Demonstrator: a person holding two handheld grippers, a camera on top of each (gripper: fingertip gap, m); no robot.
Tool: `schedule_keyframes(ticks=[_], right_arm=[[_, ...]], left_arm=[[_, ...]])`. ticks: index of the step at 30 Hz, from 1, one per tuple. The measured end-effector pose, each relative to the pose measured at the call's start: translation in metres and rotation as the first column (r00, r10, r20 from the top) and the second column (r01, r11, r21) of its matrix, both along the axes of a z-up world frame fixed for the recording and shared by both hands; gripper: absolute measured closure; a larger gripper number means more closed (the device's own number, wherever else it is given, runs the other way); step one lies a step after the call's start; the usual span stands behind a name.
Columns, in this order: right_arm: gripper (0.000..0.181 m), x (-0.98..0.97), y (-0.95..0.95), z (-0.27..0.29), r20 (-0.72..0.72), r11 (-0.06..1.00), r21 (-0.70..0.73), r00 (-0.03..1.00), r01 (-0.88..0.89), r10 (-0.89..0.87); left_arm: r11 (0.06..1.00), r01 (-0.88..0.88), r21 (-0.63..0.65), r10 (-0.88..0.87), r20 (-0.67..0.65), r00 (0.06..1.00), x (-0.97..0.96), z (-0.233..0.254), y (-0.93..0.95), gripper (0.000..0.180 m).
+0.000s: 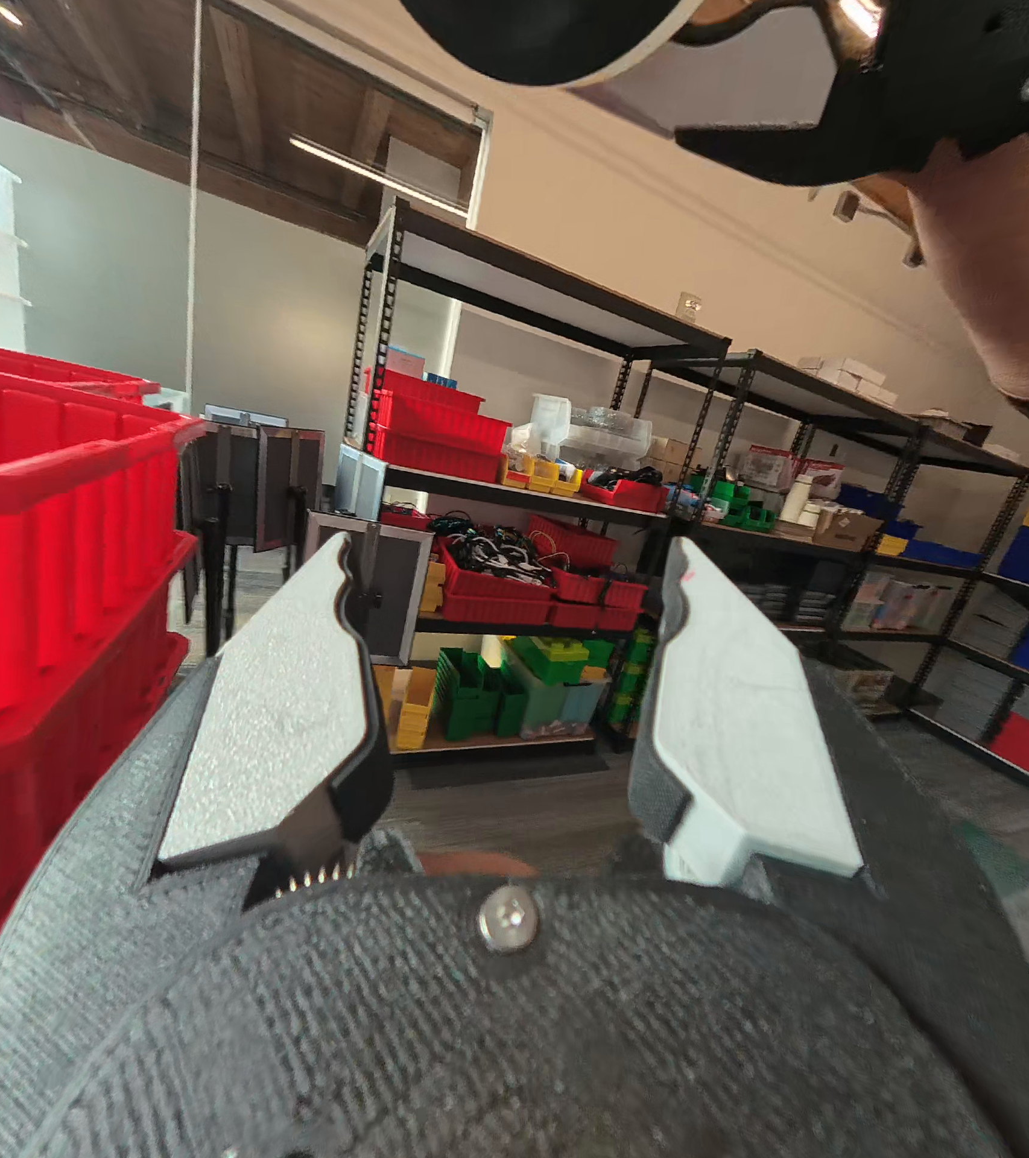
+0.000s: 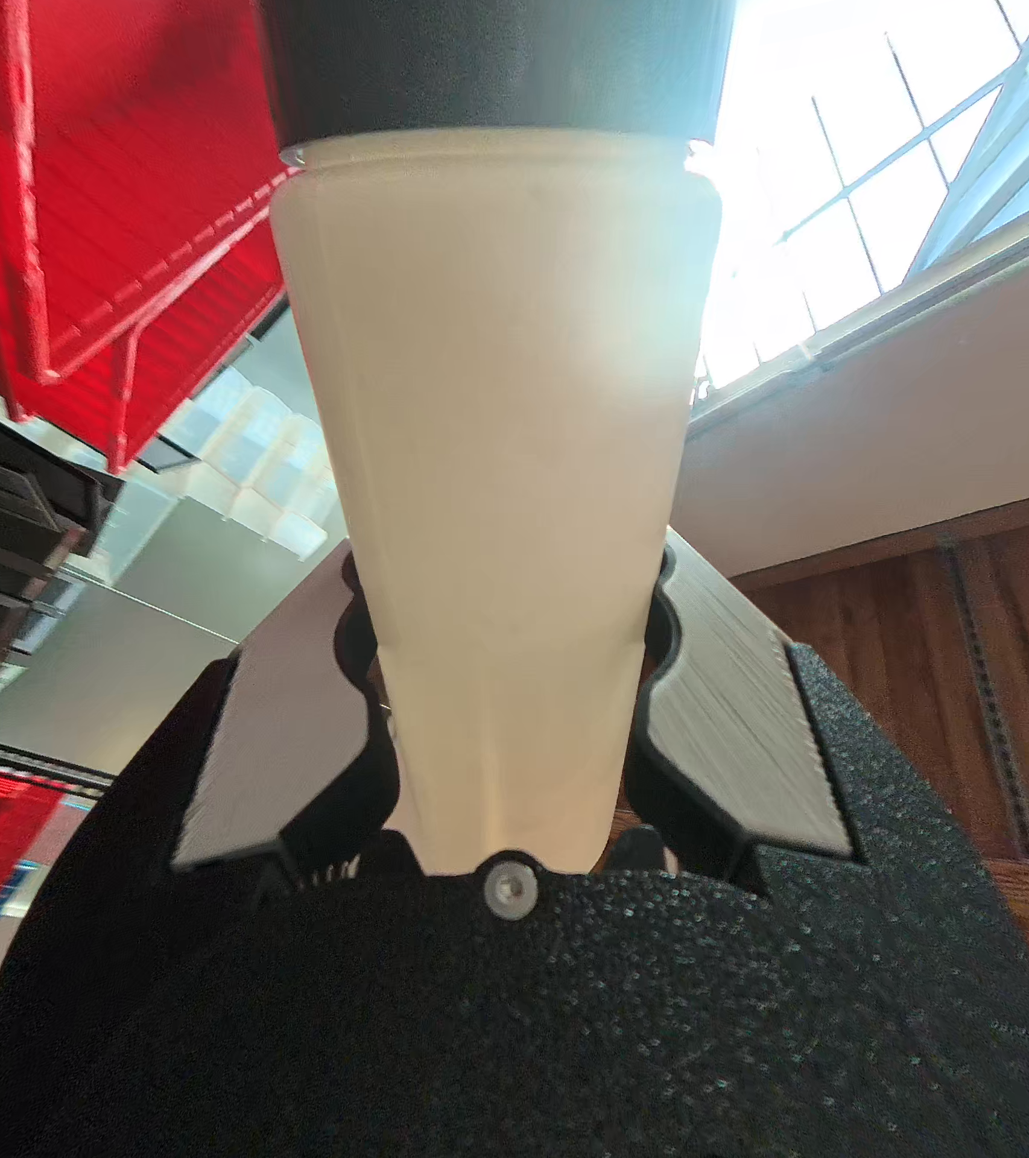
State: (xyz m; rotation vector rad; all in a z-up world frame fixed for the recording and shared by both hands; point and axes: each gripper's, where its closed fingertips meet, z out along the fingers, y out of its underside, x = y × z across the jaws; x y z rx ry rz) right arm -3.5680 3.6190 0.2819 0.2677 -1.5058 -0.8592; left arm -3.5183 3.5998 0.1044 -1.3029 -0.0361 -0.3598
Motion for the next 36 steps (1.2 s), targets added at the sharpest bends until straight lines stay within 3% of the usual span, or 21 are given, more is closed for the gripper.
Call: schedule_keyframes(ticks=[3,4,5,6,7,8,9,10,11,13,16,18,24,28,36], right_arm=[[0.095,0.001,0.005,-0.031,0.022,0.900,-0.435,0.999,0.030,-0.023],[0.095,0.003,0.007,-0.055,0.070,0.789,-0.611,0.997,0.065,-0.028],[0.095,0.007,0.005,-0.087,0.148,0.630,-0.767,0.989,0.120,-0.008],[0.095,0.013,-0.004,-0.121,0.209,0.434,-0.885,0.977,0.168,0.049],[0.095,0.020,-0.018,-0.154,0.247,0.222,-0.951,0.959,0.213,0.138],[0.095,0.031,-0.036,-0.187,0.269,0.012,-0.961,0.932,0.275,0.244],[0.095,0.042,-0.054,-0.213,0.247,-0.192,-0.925,0.903,0.328,0.353],[0.095,0.055,-0.073,-0.236,0.203,-0.355,-0.852,0.867,0.386,0.455],[0.096,0.065,-0.086,-0.258,0.162,-0.470,-0.770,0.845,0.431,0.510],[0.095,0.081,-0.102,-0.304,0.111,-0.600,-0.632,0.823,0.491,0.557],[0.096,0.106,-0.135,-0.358,0.029,-0.698,-0.383,0.764,0.605,0.645],[0.095,0.118,-0.157,-0.383,-0.018,-0.702,-0.262,0.724,0.662,0.690],[0.095,0.132,-0.208,-0.423,-0.014,-0.628,-0.173,0.636,0.759,0.772],[0.095,0.130,-0.205,-0.433,-0.016,-0.647,-0.139,0.651,0.750,0.758],[0.096,0.139,-0.206,-0.445,-0.006,-0.643,-0.096,0.646,0.760,0.764]], left_arm=[[0.986,-0.136,0.093,0.144,-0.083,0.986,-0.017,0.020,-0.030,0.098],[0.983,-0.147,0.110,0.160,-0.115,0.980,-0.021,0.029,-0.043,0.109],[0.985,-0.131,0.117,0.149,-0.158,0.976,-0.021,0.037,-0.056,0.131],[0.989,-0.099,0.113,0.122,-0.217,0.969,-0.020,0.045,-0.069,0.159],[0.992,-0.085,0.094,0.108,-0.265,0.958,-0.021,0.052,-0.082,0.169],[0.997,-0.063,0.053,0.077,-0.321,0.944,-0.021,0.056,-0.093,0.160],[0.997,-0.068,0.025,0.072,-0.339,0.938,-0.025,0.063,-0.104,0.175],[0.999,-0.052,0.002,0.049,-0.361,0.931,-0.024,0.068,-0.113,0.179],[1.000,-0.012,-0.027,0.001,-0.386,0.922,-0.018,0.071,-0.122,0.180],[0.995,0.011,-0.097,-0.049,-0.391,0.919,-0.012,0.070,-0.131,0.180],[0.955,-0.028,-0.297,-0.087,-0.367,0.926,-0.007,0.024,-0.119,0.180],[0.913,-0.114,-0.391,-0.042,-0.368,0.929,-0.012,-0.019,-0.106,0.180],[0.812,0.032,-0.582,-0.113,-0.103,0.988,0.018,-0.132,-0.093,0.180],[0.802,0.084,-0.592,-0.076,0.038,0.996,0.018,-0.161,-0.103,0.180],[0.795,0.093,-0.600,-0.052,0.085,0.995,0.027,-0.182,-0.105,0.180]])
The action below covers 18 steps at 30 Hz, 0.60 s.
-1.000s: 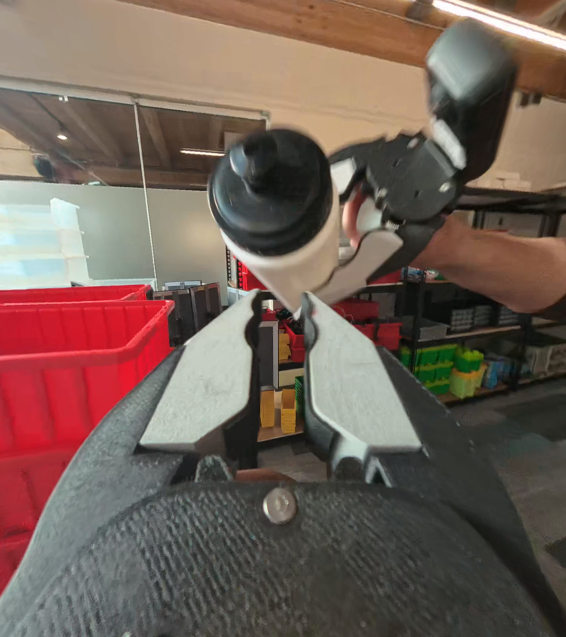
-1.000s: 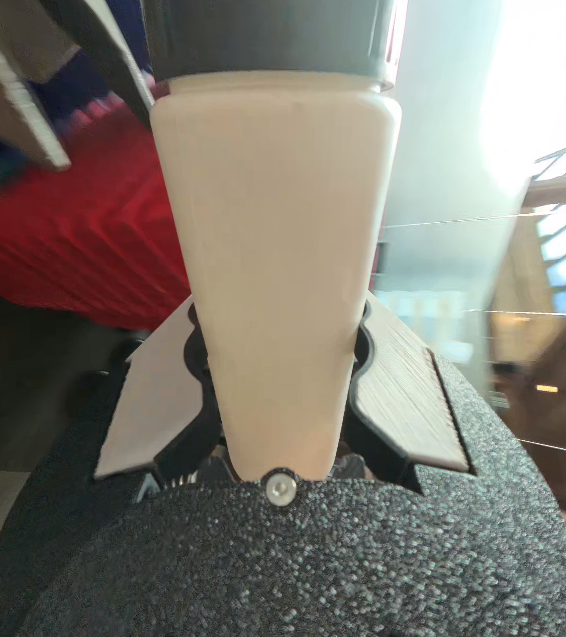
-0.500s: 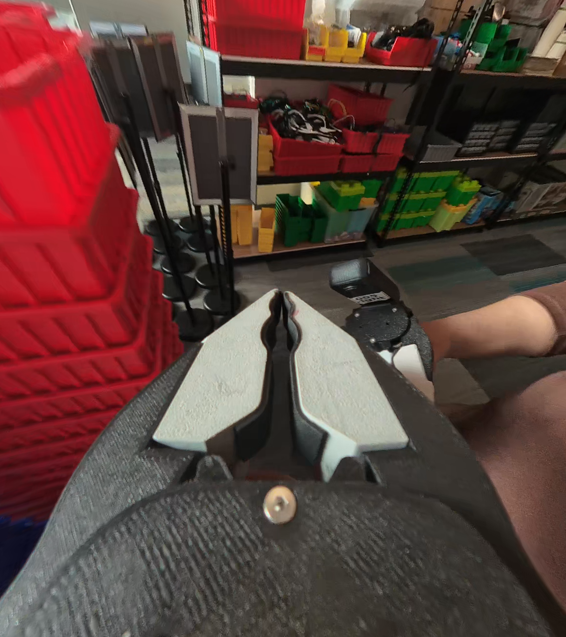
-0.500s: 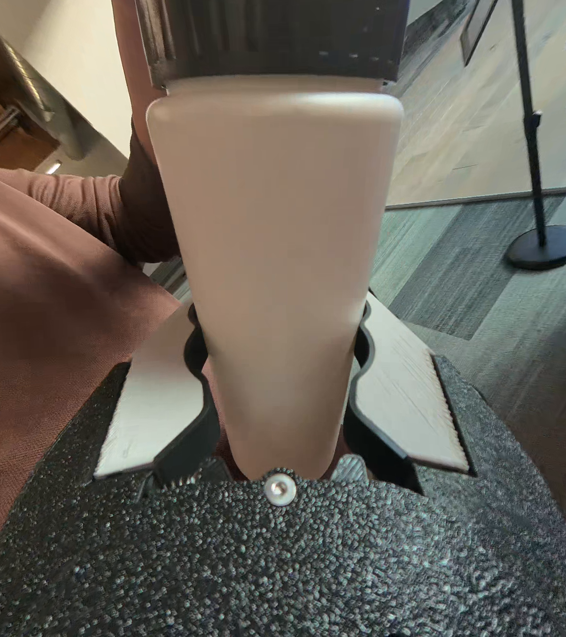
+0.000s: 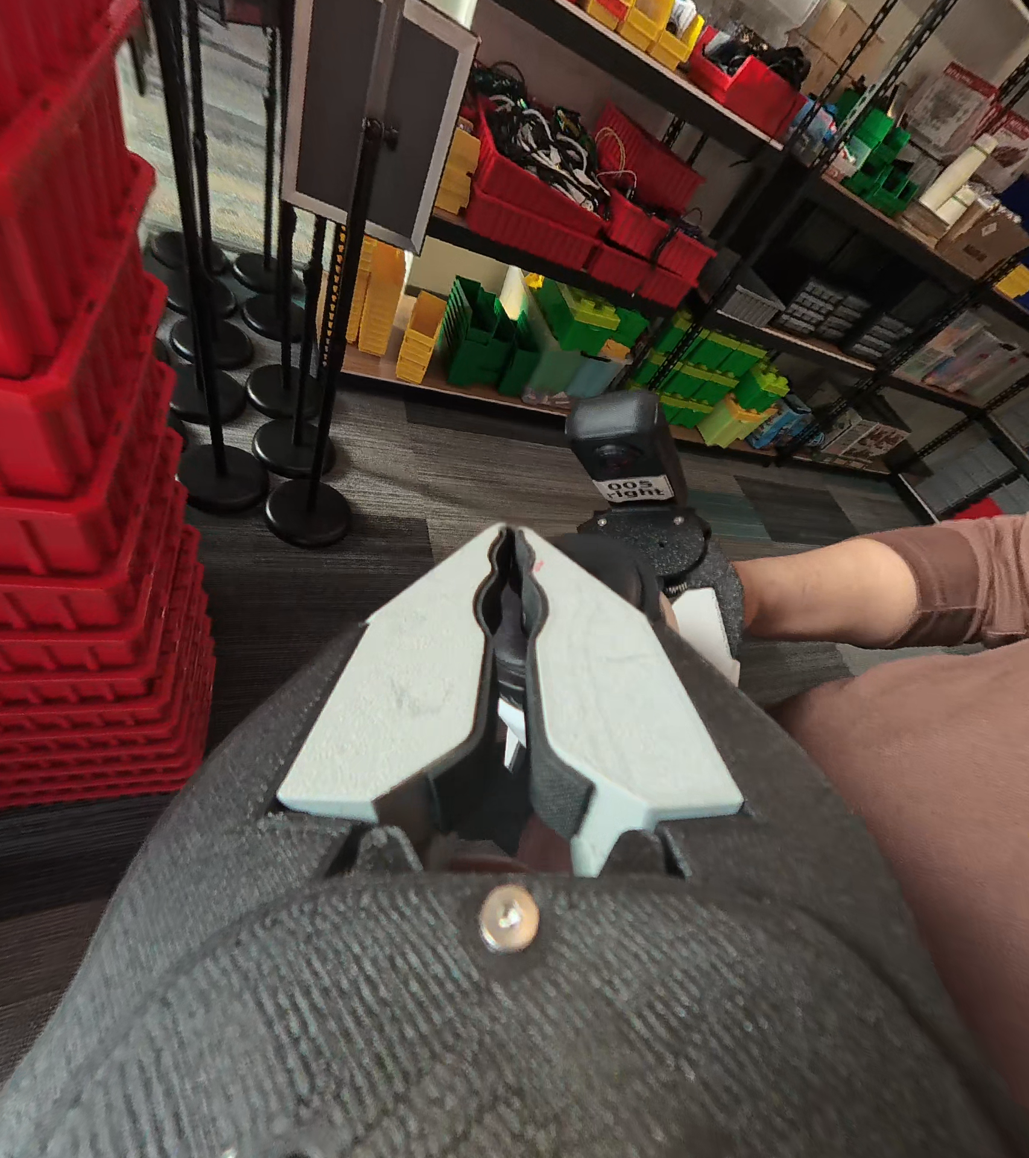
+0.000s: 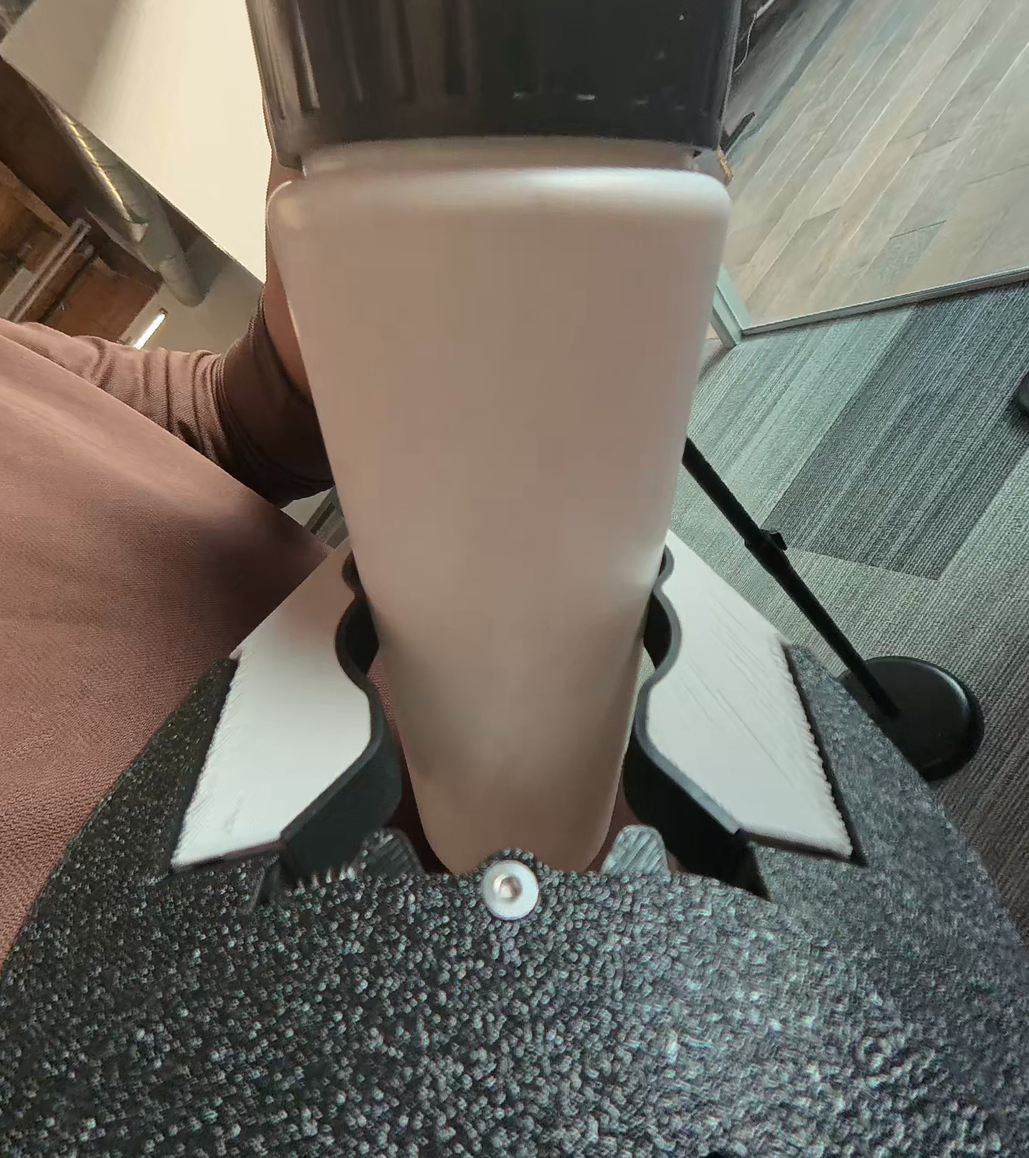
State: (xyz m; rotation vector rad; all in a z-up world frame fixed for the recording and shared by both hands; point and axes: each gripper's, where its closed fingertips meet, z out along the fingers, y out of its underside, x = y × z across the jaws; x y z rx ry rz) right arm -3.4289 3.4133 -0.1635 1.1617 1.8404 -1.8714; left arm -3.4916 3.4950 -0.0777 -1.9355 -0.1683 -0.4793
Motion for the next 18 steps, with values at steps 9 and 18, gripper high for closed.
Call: schedule_keyframes(ticks=[9,18], right_arm=[[0.096,-0.009,0.011,0.003,-0.014,0.998,0.011,0.998,0.063,-0.063],[0.095,-0.043,0.140,0.075,-0.481,0.786,0.373,0.827,0.492,-0.290]], left_arm=[[0.997,-0.015,0.075,0.018,-0.046,0.999,-0.010,0.017,0.005,0.180],[0.962,0.240,0.128,-0.250,0.064,0.966,0.051,-0.005,0.013,0.084]])
